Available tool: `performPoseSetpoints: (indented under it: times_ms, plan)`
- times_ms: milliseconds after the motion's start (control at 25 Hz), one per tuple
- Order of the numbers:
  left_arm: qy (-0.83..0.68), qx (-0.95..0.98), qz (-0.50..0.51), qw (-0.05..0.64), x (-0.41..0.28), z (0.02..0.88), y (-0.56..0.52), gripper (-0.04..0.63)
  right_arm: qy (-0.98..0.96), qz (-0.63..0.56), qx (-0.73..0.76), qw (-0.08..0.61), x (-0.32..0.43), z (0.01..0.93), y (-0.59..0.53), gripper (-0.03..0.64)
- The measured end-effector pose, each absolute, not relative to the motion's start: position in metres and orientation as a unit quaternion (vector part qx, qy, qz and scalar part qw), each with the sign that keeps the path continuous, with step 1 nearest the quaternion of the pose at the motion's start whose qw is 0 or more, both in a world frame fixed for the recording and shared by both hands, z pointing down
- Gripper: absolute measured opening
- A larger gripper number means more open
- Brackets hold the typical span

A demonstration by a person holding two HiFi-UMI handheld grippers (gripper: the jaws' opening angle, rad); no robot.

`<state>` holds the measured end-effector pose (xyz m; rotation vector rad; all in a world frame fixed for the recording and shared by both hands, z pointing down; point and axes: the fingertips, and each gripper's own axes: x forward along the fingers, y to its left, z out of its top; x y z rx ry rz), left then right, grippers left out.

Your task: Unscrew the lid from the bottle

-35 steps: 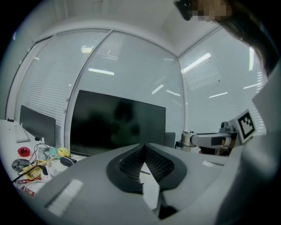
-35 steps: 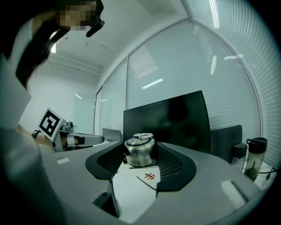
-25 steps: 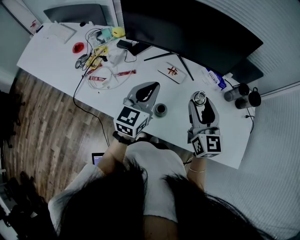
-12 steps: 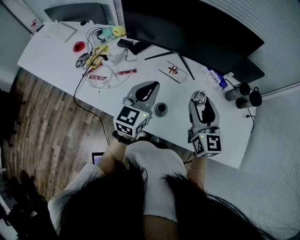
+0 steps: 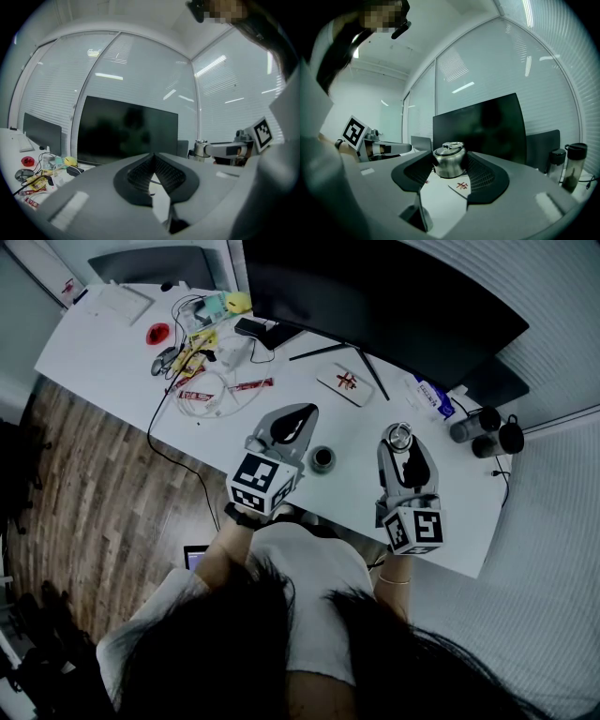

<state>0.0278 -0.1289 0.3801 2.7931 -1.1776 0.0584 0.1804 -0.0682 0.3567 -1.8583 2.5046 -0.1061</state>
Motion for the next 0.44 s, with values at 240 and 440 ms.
performPoseSetpoints:
  times_ms: [240, 440]
  plan:
    - [-0.388, 0.92, 0.02, 0.054, 0.0284, 0.3818, -0.1302, 0.058, 0.815, -0.034, -0.578, 0.005, 0.1718, 0.3592, -0.0691, 0.229]
    - [-0.389, 0.919, 0.02, 0.054, 0.027, 0.3807, -0.1316, 0.058, 0.819, -0.037, -0.573, 0.006, 0.1697, 0.3604, -0.0699, 0.229]
